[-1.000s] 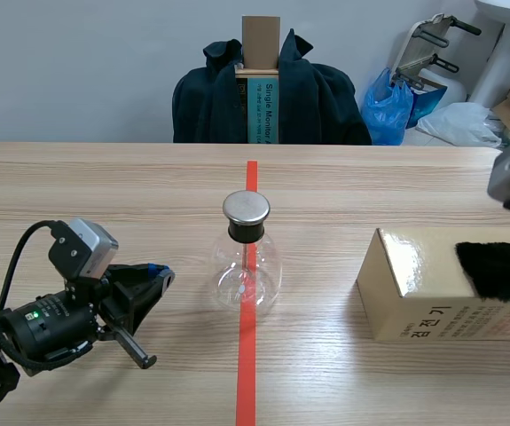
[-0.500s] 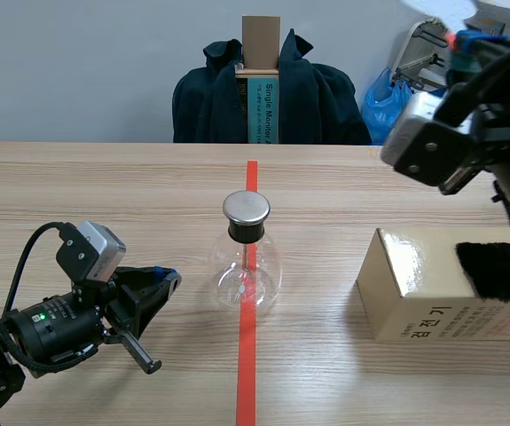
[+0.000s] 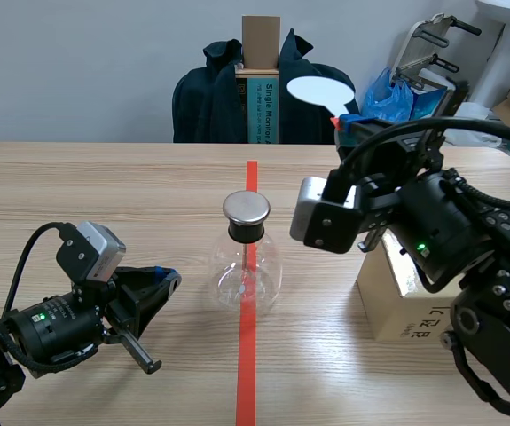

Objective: Do the electroscope experiment.
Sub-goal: 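Bring the plate to the electroscope and point at the metal foil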

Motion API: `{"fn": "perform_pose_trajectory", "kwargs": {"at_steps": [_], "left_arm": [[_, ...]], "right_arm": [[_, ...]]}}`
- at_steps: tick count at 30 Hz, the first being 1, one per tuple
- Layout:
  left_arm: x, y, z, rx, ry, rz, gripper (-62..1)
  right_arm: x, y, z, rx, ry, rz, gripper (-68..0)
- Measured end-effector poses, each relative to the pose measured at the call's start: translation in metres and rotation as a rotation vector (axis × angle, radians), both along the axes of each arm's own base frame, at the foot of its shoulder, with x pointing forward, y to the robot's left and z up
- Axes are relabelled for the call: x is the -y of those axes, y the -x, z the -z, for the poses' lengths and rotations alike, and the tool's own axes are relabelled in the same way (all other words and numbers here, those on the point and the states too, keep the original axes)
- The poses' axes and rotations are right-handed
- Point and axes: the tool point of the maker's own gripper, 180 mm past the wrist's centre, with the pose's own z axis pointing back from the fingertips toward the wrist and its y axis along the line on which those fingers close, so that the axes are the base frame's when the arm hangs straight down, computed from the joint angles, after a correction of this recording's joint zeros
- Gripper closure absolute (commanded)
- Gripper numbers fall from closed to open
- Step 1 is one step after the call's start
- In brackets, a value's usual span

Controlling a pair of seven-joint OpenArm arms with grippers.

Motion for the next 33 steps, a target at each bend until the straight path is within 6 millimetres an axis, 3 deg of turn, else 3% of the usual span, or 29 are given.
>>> {"fn": "perform_pose_trajectory", "kwargs": {"at_steps": [4,11,17,24,33], "left_arm": [[0.000,0.000,0.000,0.000,0.000,0.000,-4.1],[0.000,0.000,0.000,0.000,0.000,0.000,-4.1],[0.000,0.000,0.000,0.000,0.000,0.000,-4.1],[0.000,0.000,0.000,0.000,0.000,0.000,-4.1],[0.000,0.000,0.000,0.000,0.000,0.000,-4.1]], "right_arm": [[-0.009,0.004,0.012,-0.023,0.036,-0.029,-0.7],[-0.006,0.009,0.044,-0.079,0.111,-0.032,-0.7],[-0.004,0.013,0.035,0.004,0.089,-0.025,-0.7],[-0.005,0.026,0.049,-0.042,0.088,-0.031,-0.7],[-0.006,0.028,0.050,-0.046,0.089,-0.039,-0.7]]}}
